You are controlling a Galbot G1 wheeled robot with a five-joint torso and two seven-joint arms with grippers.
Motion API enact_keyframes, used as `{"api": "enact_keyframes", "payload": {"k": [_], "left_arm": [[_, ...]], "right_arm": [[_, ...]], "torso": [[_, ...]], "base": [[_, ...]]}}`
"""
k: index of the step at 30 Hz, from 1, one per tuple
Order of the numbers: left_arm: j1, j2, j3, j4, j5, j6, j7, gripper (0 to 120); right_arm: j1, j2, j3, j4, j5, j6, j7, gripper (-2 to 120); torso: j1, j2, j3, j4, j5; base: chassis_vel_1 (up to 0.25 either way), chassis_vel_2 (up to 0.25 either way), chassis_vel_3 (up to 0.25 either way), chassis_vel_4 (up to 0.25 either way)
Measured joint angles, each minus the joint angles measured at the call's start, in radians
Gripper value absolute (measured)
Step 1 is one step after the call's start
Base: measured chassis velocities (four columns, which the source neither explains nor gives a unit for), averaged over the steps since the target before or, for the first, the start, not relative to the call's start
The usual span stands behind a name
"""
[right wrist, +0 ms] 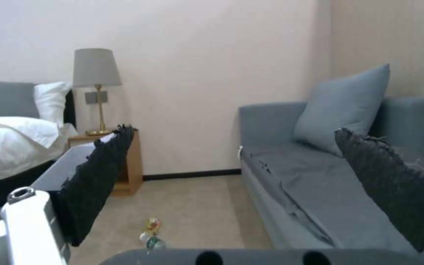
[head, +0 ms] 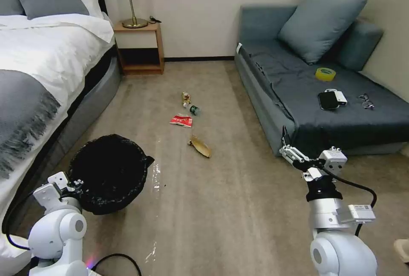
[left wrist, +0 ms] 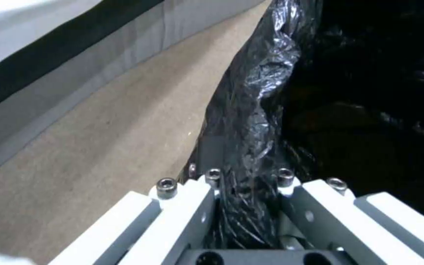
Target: Pick up the trash bin, then pick up the garbage on the floor and place it into the trash bin.
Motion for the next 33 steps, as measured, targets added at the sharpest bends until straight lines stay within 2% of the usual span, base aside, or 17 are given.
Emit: {"api": "enact_keyframes", "payload": {"k": [17,33], "left_arm": [[0.027,-0.005,-0.026,-0.016,-0.007,-0.022,0.015,3],[0.019,-0.007,-0.042,-0.012,-0.016,-0.025,0.017,3]], "right_arm": [[-0.050,0.001,-0.013,0.026,-0.027,0.032,-0.014,100],[-0.046,-0.001,-0.034,0.021,-0.037,0.033,-0.015,100]], "torso": [[0.000,0.000,0.000,0.0000,-0.0001],[0.000,0.000,0.000,-0.0001,-0.0001]], "base": [[-0.192,0.191,0.196,-0.193],[-0.194,0.202,0.198,-0.199]]}}
